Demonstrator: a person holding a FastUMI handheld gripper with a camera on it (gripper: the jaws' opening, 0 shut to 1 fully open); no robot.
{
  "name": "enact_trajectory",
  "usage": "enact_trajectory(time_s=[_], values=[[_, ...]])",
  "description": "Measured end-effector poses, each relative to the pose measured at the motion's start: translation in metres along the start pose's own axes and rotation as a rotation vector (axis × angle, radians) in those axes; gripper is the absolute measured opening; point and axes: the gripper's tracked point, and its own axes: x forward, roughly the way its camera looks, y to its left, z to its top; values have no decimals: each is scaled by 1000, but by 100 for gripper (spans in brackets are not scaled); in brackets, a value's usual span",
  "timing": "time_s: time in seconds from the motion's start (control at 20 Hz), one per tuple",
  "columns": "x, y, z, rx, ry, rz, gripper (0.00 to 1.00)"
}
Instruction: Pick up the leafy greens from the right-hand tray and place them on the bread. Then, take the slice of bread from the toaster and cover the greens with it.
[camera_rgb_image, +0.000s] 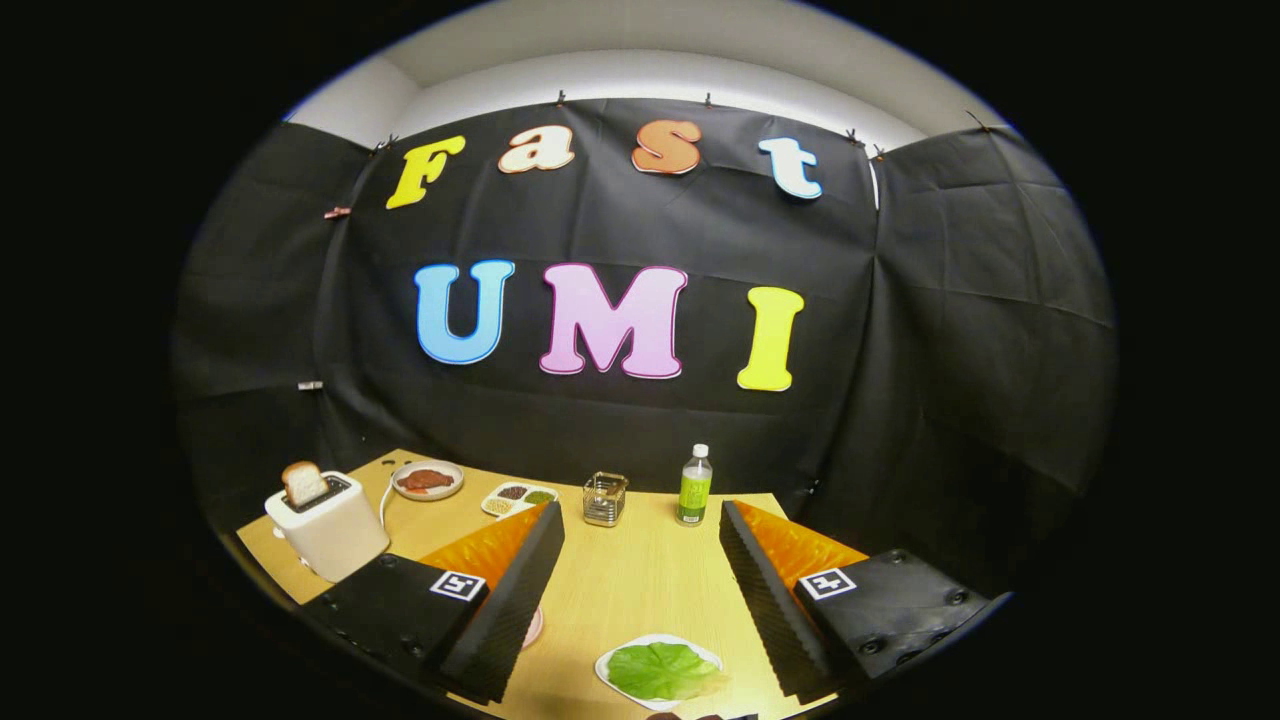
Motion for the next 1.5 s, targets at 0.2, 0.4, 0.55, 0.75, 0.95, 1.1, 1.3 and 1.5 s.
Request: enact_trajectory(time_s=[0.2,0.4,0.55,0.75,0.95,1.1,1.3,1.5], values=[[12,3,-34,-29,79,68,97],[24,4,-82,-72,190,143,98],[33,0,-128,-95,286,187,98],[41,-9,-195,-150,425,245,98],[41,-12,-256,-202,561,318,98],[35,-12,-292,-240,643,362,98],[34,-15,-327,-273,738,411,98],[35,-19,-346,-206,802,419,96]])
